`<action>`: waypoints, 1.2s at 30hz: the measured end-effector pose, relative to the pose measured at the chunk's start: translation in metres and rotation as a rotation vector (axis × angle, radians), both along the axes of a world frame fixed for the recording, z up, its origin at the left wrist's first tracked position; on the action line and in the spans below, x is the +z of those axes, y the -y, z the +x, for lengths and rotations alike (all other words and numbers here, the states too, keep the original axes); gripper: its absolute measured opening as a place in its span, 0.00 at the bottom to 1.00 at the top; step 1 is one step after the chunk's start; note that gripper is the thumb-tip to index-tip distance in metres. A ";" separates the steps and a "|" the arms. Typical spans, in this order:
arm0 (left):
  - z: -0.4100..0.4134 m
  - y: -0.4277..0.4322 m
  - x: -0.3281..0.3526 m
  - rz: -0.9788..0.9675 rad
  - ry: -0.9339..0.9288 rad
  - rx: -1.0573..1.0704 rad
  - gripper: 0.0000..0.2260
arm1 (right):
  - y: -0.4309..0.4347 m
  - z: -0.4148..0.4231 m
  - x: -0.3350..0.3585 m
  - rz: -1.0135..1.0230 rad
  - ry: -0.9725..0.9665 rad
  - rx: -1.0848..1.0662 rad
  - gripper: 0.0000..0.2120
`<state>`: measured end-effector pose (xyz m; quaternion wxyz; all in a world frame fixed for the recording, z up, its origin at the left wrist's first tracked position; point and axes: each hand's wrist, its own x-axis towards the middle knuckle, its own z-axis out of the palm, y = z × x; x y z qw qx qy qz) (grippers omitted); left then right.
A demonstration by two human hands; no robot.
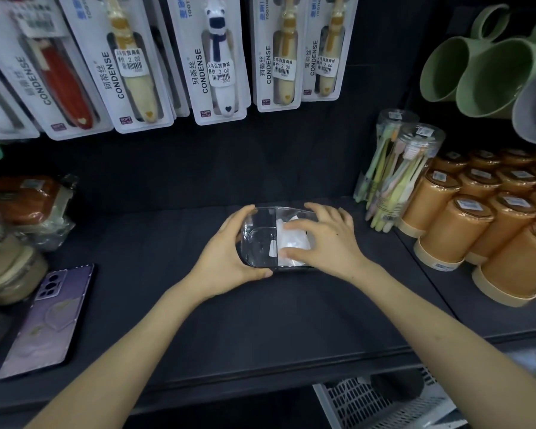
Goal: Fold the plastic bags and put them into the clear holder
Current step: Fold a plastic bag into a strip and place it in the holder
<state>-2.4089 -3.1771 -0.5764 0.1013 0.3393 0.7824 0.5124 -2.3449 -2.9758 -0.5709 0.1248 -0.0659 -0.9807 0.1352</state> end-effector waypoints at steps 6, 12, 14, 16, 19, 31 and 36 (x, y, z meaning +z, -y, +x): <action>0.002 0.000 -0.002 -0.002 -0.012 0.015 0.44 | 0.013 -0.007 0.005 0.176 0.136 -0.096 0.26; 0.000 0.001 -0.003 0.000 0.001 0.014 0.46 | 0.009 -0.004 0.008 0.108 0.160 -0.064 0.27; -0.001 0.002 -0.003 -0.010 -0.011 0.015 0.46 | 0.006 0.000 0.009 0.030 0.112 -0.050 0.27; -0.001 0.002 -0.002 -0.018 -0.018 0.016 0.46 | 0.005 0.002 0.009 0.012 0.009 -0.049 0.26; -0.001 0.001 -0.002 -0.023 -0.009 0.012 0.46 | 0.005 0.005 0.006 0.047 -0.196 -0.081 0.24; -0.001 0.002 -0.002 -0.034 0.006 0.022 0.46 | 0.017 -0.003 0.004 0.087 0.105 -0.162 0.24; -0.003 0.001 -0.002 -0.026 0.028 0.018 0.48 | 0.014 -0.005 0.011 0.011 0.212 -0.124 0.21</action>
